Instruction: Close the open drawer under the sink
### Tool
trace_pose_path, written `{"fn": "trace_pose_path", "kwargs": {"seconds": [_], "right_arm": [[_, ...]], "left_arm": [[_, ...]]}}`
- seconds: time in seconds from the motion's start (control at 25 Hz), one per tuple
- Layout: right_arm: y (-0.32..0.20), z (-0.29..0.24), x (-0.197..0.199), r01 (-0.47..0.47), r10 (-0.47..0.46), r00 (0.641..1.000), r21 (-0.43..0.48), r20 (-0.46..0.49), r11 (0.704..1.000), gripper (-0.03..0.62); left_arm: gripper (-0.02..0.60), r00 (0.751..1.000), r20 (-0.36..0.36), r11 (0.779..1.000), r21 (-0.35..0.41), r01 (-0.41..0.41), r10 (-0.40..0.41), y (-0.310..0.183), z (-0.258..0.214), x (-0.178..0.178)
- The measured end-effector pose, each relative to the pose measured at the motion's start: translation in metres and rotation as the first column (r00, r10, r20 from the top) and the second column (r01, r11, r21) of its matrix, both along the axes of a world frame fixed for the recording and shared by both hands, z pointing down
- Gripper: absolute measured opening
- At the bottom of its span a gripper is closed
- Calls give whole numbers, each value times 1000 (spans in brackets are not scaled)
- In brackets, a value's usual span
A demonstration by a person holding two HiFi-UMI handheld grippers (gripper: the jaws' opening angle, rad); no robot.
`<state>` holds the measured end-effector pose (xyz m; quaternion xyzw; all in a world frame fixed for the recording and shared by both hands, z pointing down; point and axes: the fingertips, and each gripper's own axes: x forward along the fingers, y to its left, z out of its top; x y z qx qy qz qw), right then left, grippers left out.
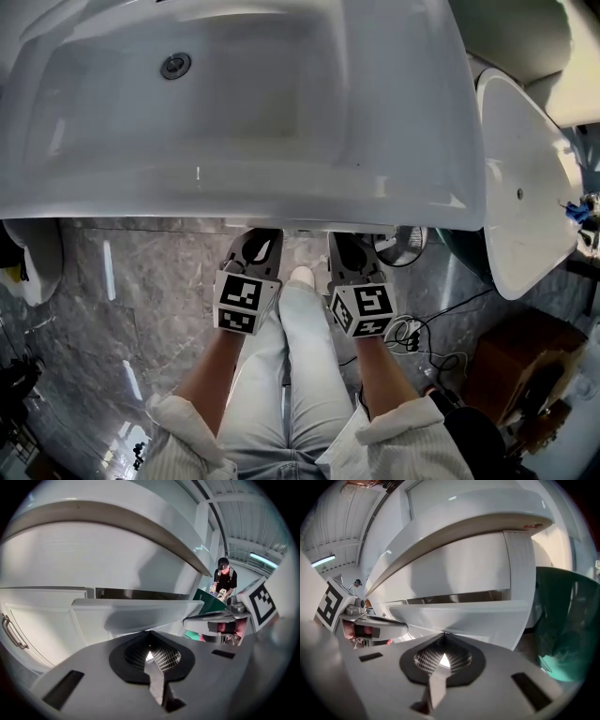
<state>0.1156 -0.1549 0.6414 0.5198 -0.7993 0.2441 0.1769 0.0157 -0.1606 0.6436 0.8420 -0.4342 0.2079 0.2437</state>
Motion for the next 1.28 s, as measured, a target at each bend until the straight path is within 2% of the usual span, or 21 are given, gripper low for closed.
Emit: {"fn": "trace_pose_path", "kwargs": {"seconds": [1.04, 1.28], "right_arm": [[-42, -4, -1, 42, -39, 997, 44, -61, 998, 9], [-44, -4, -2, 44, -40, 997, 48, -63, 998, 9]], "left_arm": [[15, 1000, -5, 999, 39, -14, 15, -41, -2, 0], [14, 1000, -29, 1000, -11, 11, -11, -45, 4, -1]]}}
